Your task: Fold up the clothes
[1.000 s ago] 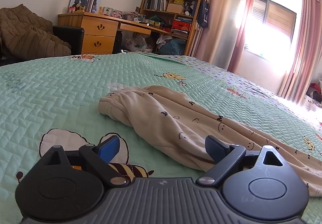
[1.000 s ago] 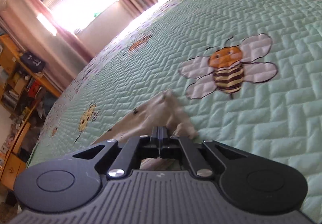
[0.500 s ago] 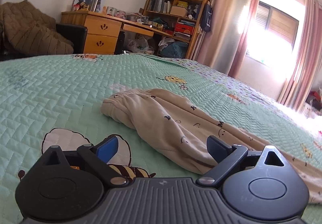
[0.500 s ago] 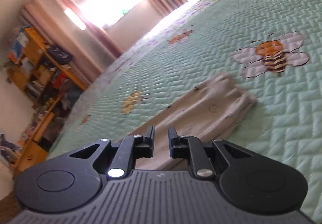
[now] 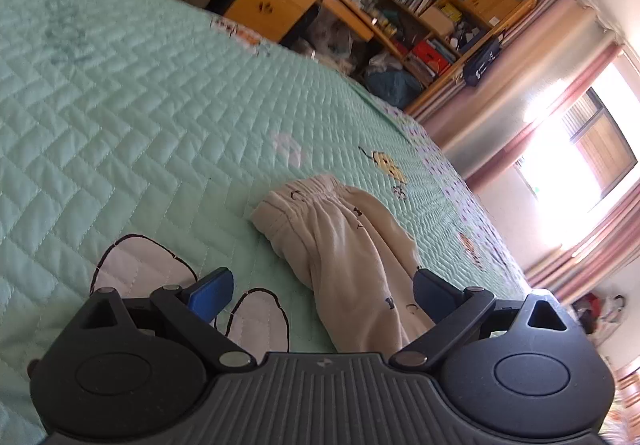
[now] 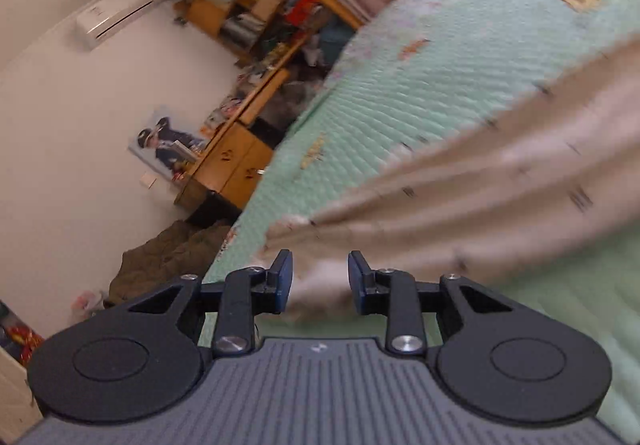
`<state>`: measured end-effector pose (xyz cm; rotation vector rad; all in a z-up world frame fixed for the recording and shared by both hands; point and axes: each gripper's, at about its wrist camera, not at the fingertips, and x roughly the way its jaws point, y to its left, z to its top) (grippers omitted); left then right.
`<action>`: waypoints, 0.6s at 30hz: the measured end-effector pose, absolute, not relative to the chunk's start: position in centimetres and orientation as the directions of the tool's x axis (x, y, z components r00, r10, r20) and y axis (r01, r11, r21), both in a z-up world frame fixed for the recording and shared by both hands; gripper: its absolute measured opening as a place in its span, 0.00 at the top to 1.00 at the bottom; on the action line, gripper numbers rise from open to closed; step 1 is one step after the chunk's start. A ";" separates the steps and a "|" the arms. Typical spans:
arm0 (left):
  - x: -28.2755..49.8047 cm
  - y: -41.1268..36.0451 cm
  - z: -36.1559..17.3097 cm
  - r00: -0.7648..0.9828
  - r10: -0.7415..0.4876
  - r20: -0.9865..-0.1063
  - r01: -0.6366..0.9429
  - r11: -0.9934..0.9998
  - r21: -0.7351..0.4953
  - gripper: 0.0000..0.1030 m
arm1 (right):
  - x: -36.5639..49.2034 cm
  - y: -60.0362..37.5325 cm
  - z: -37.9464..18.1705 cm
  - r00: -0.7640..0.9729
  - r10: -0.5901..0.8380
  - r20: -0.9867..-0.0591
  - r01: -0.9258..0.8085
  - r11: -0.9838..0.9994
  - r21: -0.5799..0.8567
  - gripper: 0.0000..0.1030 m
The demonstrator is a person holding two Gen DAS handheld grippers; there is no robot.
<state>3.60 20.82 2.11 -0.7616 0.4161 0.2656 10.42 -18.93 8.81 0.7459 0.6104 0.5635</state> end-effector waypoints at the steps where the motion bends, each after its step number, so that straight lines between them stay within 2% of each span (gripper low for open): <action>1: 3.5 19.8 2.1 0.888 0.115 -0.446 -0.379 0.731 -0.567 0.06 | 12.0 -18.1 9.4 0.677 0.675 -0.294 -0.263 0.595 0.760 0.67; 4: 3.6 17.8 2.3 0.889 0.171 -0.424 -0.372 0.809 -0.455 0.05 | 16.7 -15.2 9.7 0.634 0.705 -0.319 -0.272 0.589 0.761 0.68; 6: 3.7 17.6 2.4 0.893 0.172 -0.417 -0.365 0.818 -0.444 0.04 | 19.9 -12.8 8.7 0.591 0.696 -0.408 -0.242 0.636 0.733 0.68; 9: 4.0 17.9 2.2 0.884 0.151 -0.442 -0.369 0.807 -0.462 0.03 | 22.4 -10.1 6.7 0.604 0.520 -0.604 -0.165 0.823 0.543 0.71; 10: 4.0 18.1 2.1 0.884 0.143 -0.445 -0.367 0.803 -0.469 0.03 | 22.4 -10.5 7.3 0.645 0.483 -0.592 -0.156 0.842 0.517 0.71; 13: 3.8 18.3 2.0 0.892 0.122 -0.436 -0.346 0.805 -0.483 0.03 | 20.4 -12.0 9.8 0.709 0.522 -0.474 -0.222 0.804 0.552 0.70; 16: 3.6 18.4 1.9 0.894 0.099 -0.438 -0.332 0.803 -0.495 0.03 | 19.6 -10.6 11.0 0.672 0.534 -0.513 -0.298 0.829 0.472 0.70; 18: 3.6 18.7 1.9 0.896 0.087 -0.436 -0.325 0.798 -0.508 0.03 | 20.8 -8.9 10.1 0.591 0.551 -0.589 -0.315 0.830 0.460 0.70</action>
